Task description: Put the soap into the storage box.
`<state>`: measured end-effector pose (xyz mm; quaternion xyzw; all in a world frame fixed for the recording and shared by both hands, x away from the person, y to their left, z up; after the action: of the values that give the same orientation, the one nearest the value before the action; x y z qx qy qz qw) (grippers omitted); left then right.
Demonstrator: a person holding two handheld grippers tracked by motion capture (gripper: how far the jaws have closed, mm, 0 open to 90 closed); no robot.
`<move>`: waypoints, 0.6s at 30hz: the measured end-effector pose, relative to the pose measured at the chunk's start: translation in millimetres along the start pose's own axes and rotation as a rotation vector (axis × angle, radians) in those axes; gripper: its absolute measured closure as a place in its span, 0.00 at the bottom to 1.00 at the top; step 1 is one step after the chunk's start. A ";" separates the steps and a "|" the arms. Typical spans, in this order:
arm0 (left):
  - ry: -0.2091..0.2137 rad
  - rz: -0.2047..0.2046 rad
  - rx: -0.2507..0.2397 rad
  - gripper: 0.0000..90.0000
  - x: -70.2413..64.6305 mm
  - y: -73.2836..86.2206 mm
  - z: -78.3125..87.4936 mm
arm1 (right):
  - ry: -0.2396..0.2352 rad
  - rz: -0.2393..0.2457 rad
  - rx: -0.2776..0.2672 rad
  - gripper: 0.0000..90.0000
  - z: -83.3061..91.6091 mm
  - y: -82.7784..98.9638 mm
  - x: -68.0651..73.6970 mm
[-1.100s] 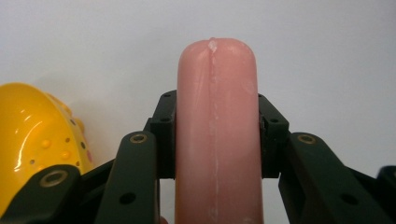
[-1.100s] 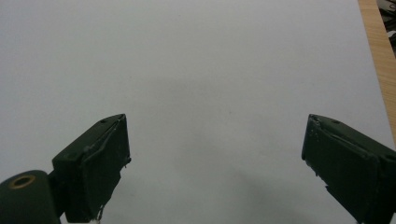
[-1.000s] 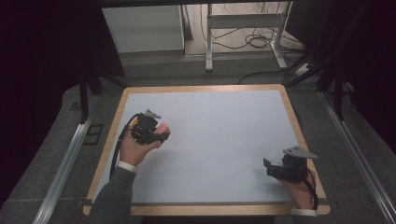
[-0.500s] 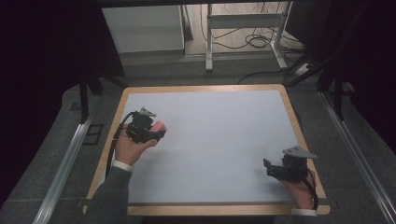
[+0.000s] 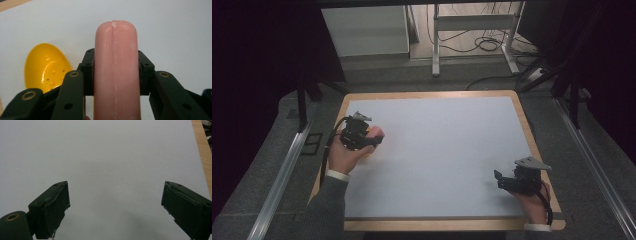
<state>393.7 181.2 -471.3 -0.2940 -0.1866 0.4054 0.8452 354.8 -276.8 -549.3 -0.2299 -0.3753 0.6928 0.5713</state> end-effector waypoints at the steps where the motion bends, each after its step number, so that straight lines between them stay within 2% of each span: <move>1: -0.003 0.002 -0.001 0.67 1.7 0.2 0.4 | 0.001 0.000 0.000 0.08 0.1 0.0 0.0; 18: -0.027 0.049 0.037 0.67 27.2 11.3 -8.0 | 0.004 -0.005 0.001 0.08 -0.8 0.6 -1.9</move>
<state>408.0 205.8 -482.5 -0.2771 -0.1832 0.4331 0.8379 355.5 -278.5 -550.5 -0.2301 -0.3746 0.6910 0.5737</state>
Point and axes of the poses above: each handheld gripper's, and its own axes: z roughly backward along the jaws, y roughly out of its underside, x roughly to its left, the point moved 7 cm from there along -z, roughly forward along the jaws, and after that the axes turned 12 degrees about -z, right-handed, at the moved point
